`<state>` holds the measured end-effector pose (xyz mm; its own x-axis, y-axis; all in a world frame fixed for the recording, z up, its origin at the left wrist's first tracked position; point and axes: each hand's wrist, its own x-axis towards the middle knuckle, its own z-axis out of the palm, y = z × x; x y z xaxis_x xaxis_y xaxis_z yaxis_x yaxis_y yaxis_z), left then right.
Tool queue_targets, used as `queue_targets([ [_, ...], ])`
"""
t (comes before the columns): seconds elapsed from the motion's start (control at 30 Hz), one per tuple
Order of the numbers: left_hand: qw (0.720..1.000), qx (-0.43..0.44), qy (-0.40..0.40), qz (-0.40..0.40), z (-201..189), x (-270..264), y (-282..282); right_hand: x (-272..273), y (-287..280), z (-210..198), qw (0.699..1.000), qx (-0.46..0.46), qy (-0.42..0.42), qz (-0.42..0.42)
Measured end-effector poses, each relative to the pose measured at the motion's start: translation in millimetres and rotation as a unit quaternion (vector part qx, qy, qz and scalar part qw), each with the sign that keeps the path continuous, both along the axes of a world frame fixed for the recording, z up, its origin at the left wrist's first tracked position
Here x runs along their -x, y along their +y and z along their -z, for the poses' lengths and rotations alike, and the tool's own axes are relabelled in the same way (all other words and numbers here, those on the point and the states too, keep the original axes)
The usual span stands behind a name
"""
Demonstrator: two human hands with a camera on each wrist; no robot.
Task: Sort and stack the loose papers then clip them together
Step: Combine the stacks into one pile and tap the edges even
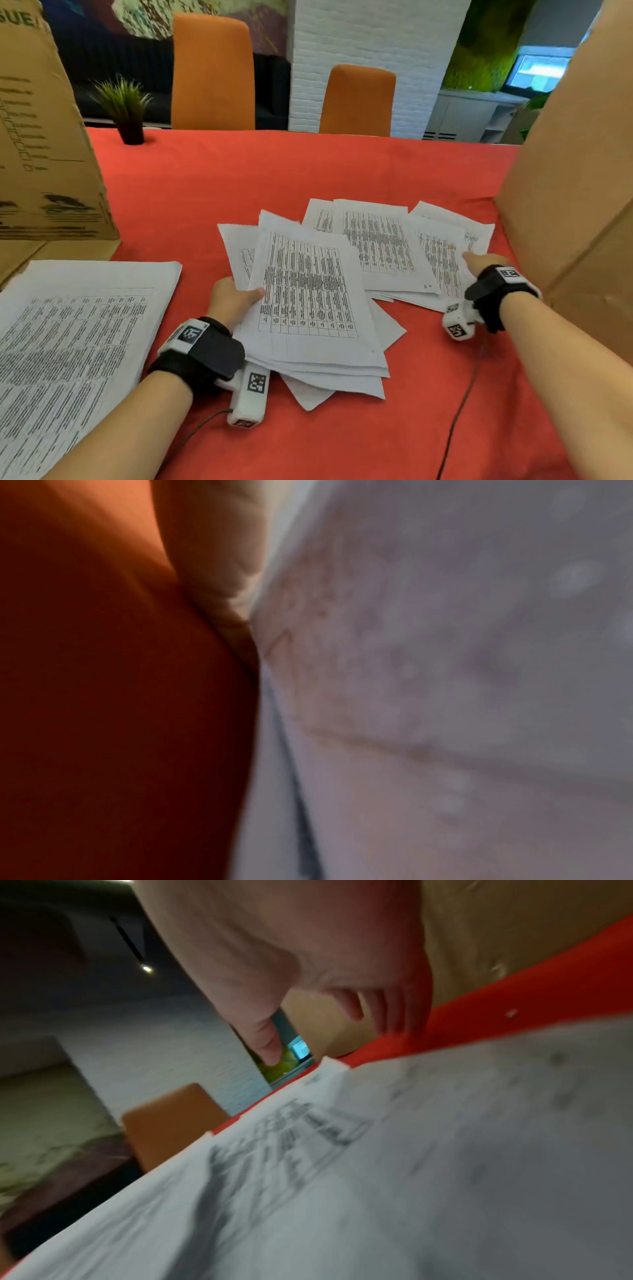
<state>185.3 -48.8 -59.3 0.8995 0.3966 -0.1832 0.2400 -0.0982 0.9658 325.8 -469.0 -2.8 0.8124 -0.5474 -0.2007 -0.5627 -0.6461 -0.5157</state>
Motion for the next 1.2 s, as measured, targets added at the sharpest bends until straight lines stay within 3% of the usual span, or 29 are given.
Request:
queue_targets([
  [0.13,0.999,0.015,-0.019,-0.033,8,-3,2,1,4,-10,0.994,-0.029,0.054,-0.093],
  [0.2,0.998,0.001,-0.033,-0.052,10,-3,0,-3,27,-11,0.987,-0.020,0.075,-0.138],
  [0.3,0.995,0.017,-0.041,-0.085,16,-5,2,-8,74,-13,0.969,0.075,0.105,-0.211],
  [0.4,0.995,0.027,-0.055,-0.081,26,-9,7,-16,111,-9,0.957,0.041,0.093,-0.273],
  [0.5,0.997,0.011,-0.058,-0.039,17,-5,3,-17,139,-5,0.967,-0.003,0.064,-0.245],
  [0.67,0.998,-0.008,-0.051,0.035,9,-1,-1,-24,181,9,0.974,0.000,0.037,-0.225],
  [0.8,0.997,-0.033,-0.041,0.050,7,-1,0,-17,211,8,0.964,0.005,0.050,-0.261],
  [0.9,0.998,-0.005,-0.047,0.036,7,0,0,-15,204,1,0.952,0.001,0.077,-0.295],
  [0.97,0.998,-0.004,-0.053,0.032,5,2,2,-14,185,-3,0.945,-0.033,0.113,-0.305],
  [1.1,0.996,0.064,-0.054,0.000,5,2,4,-2,143,0,0.910,-0.242,0.174,-0.287],
  [1.2,0.981,0.168,-0.094,-0.026,6,4,6,-7,124,14,0.912,-0.297,0.141,-0.243],
])
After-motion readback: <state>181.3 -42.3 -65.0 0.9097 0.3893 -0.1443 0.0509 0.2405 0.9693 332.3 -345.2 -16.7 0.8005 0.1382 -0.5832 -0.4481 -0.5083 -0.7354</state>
